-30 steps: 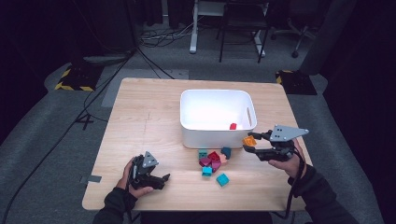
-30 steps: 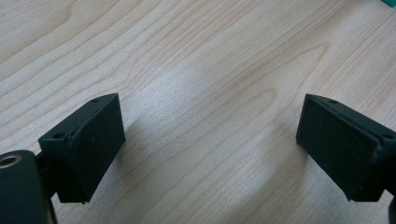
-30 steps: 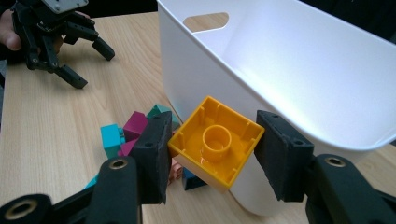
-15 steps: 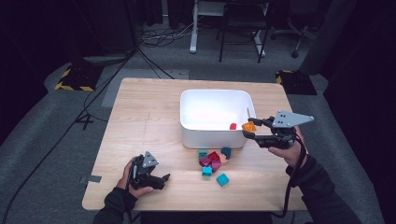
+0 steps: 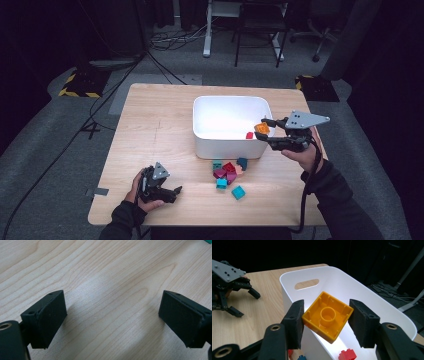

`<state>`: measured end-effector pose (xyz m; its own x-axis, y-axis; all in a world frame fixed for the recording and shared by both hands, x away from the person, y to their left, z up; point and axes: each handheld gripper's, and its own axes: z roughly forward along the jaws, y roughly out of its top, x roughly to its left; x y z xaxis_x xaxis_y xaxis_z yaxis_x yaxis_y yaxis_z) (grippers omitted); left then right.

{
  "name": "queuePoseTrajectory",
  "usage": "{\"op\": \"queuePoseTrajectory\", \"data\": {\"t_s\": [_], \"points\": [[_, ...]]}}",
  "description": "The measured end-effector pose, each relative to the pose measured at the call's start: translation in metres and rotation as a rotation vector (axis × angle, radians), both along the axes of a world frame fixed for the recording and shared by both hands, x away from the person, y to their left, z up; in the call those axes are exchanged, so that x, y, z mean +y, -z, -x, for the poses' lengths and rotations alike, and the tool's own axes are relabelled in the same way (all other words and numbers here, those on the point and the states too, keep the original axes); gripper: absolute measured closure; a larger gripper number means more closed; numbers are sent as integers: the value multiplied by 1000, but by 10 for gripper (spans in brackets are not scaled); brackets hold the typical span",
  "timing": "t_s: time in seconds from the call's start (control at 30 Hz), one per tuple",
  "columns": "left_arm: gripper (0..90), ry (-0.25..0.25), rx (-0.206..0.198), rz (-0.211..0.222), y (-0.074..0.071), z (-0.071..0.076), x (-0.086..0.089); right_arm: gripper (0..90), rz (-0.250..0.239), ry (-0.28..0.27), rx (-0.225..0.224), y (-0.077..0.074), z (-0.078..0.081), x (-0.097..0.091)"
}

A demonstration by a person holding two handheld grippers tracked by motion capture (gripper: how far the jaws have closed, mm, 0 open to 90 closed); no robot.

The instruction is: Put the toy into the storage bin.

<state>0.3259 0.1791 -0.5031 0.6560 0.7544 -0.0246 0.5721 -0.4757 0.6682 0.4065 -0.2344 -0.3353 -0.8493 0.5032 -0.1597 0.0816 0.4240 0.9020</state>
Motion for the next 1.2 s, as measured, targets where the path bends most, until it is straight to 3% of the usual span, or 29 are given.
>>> {"op": "queuePoseTrajectory", "data": {"t_s": [0.27, 0.63, 1.2], "points": [[81, 0, 0, 0, 0, 0, 0, 482, -12, 12, -2, -7, -12, 6], [81, 0, 0, 0, 0, 0, 0, 482, -11, 59, 0, -3, -34, 22], [81, 0, 0, 1, 0, 0, 0, 481, 16, 102, 71, 17, -60, 35]]}}
